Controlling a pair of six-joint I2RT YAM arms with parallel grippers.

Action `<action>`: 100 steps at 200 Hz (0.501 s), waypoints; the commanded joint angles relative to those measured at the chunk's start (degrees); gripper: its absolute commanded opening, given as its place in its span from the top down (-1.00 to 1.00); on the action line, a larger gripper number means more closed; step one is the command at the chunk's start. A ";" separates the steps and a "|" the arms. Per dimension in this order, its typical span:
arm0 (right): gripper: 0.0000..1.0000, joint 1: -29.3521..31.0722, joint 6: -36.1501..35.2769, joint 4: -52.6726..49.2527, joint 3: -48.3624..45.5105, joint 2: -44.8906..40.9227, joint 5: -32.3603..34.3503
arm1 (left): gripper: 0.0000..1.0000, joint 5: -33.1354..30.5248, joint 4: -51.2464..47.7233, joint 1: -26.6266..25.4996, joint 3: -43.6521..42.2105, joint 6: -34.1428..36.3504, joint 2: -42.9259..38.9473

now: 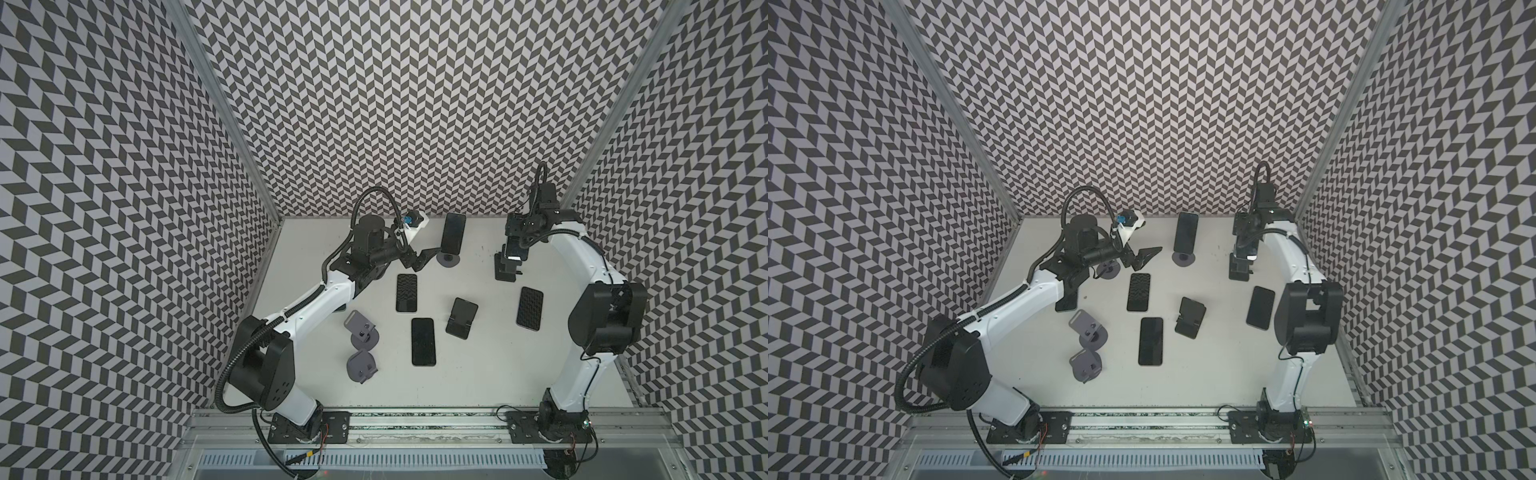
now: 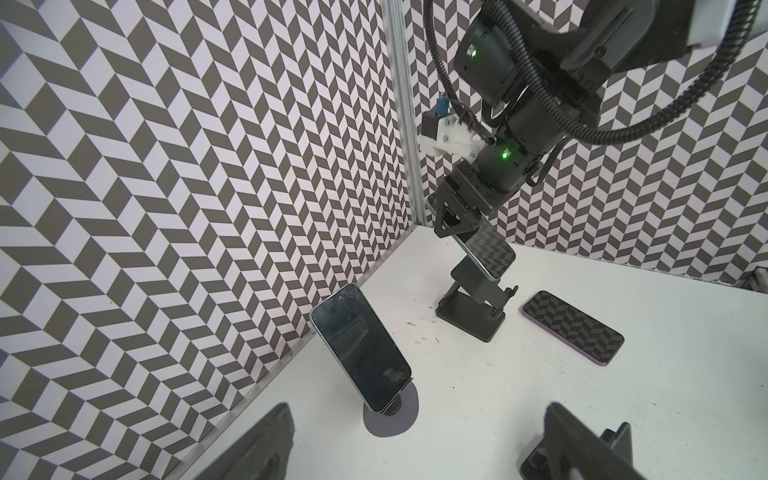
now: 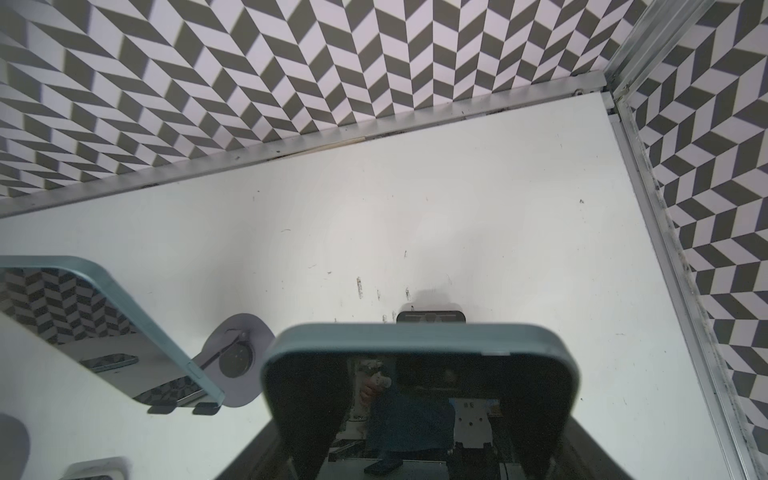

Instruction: Remove the phone from the phone stand

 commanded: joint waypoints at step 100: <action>-0.22 13.57 3.86 -2.61 -4.89 -12.60 -4.55 | -0.86 -2.45 -3.62 -0.94 -7.59 -4.63 -9.52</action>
